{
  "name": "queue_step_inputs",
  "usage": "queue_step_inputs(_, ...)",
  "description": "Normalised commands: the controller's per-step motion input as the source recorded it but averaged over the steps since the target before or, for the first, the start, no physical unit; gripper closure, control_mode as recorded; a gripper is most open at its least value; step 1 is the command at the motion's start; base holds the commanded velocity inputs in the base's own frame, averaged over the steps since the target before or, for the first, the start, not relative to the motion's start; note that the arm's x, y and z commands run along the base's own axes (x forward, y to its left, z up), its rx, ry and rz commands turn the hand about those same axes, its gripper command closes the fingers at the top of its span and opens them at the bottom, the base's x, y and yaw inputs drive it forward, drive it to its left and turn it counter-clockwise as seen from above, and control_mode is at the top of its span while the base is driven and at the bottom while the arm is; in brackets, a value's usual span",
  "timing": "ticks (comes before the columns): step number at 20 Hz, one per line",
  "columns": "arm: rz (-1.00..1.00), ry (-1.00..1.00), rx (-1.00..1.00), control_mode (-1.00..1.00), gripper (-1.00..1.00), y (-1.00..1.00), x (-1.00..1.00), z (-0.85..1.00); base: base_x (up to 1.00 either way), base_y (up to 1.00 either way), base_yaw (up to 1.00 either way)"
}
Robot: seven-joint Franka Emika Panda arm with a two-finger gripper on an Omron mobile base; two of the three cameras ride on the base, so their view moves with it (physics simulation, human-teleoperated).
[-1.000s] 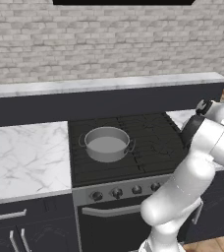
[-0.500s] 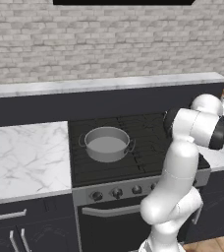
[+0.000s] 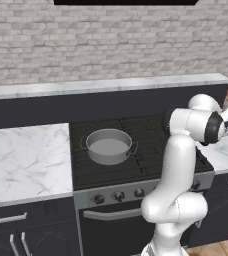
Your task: Turn on the burner for the pot on the stove. Wait thirty seconds for the pot to heat up. Then add the eggplant to the pot.
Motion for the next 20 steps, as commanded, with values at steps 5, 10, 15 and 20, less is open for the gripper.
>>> queue_step_inputs(5, 0.00, 0.00, 0.00, -1.00, -1.00, 0.00, 0.00, -0.44, 0.00, 0.00, 0.00)
queue_step_inputs(10, 0.00, -0.03, -0.01, -1.00, -1.00, 0.10, 0.07, -0.38, 0.00, 0.00, 0.00)
queue_step_inputs(15, 0.00, -0.10, -0.02, -1.00, -1.00, 0.24, 0.24, -0.32, 0.00, 0.00, 0.00)
queue_step_inputs(20, 0.01, -0.12, 0.00, -1.00, -1.00, 0.02, 0.30, -0.19, 0.00, 0.00, 0.00)
